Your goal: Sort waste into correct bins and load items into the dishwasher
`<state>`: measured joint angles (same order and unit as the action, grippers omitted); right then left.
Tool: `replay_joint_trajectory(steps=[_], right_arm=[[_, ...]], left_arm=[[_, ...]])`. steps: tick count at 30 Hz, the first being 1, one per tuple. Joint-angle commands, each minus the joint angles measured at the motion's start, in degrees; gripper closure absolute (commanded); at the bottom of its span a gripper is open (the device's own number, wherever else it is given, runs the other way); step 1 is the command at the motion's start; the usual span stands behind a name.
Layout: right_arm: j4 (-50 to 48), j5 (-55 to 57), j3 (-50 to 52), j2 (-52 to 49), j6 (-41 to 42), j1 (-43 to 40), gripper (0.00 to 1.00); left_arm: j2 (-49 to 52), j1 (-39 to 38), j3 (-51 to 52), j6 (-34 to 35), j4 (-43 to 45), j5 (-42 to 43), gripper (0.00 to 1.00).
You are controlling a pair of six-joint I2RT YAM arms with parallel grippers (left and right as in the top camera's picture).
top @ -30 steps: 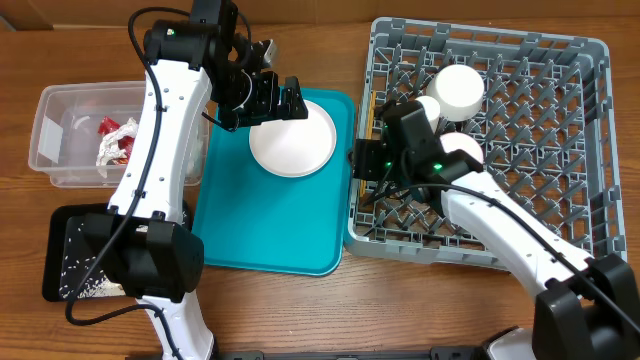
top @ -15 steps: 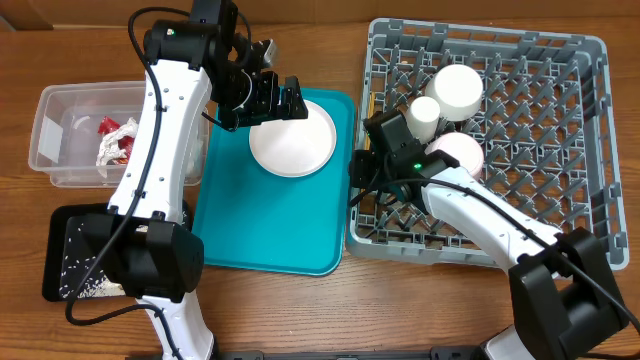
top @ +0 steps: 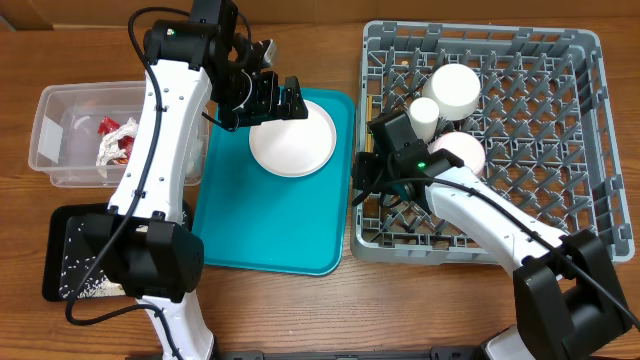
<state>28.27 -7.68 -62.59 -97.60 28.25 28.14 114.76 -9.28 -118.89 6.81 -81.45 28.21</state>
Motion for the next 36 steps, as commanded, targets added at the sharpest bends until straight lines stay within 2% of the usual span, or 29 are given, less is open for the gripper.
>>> replay_joint_trajectory(steps=[1, 12, 17, 20, 28, 33, 36], right_arm=[[0.15, 1.01, 0.22, -0.33, -3.15, -2.03, 0.78], [2.19, 0.98, -0.02, -0.33, -7.48, -2.03, 0.77], [2.21, 0.96, -0.15, -0.11, -7.45, -2.03, 0.73], [1.6, 0.96, -0.22, 0.11, -7.48, -2.03, 0.67], [2.27, 0.98, -6.93, 2.36, -9.07, -2.19, 0.42], [6.75, 0.02, -12.61, 5.73, -9.2, -2.19, 0.41], [8.63, -6.86, -13.33, 7.63, -9.16, -2.14, 0.41]], left_arm=[[-1.9, -0.28, -1.22, -1.25, 0.04, -0.33, 0.0], [-1.9, -0.28, -1.22, -1.25, 0.04, -0.33, 0.0], [-1.9, -0.28, -1.22, -1.25, 0.04, -0.33, 0.0], [-1.9, -0.28, -1.22, -1.25, 0.04, -0.33, 0.0], [-1.9, -0.28, -1.22, -1.25, 0.04, -0.33, 0.0], [-1.9, -0.28, -1.22, -1.25, 0.04, -0.33, 0.0], [-1.9, -0.28, -1.22, -1.25, 0.04, -0.33, 0.0]])
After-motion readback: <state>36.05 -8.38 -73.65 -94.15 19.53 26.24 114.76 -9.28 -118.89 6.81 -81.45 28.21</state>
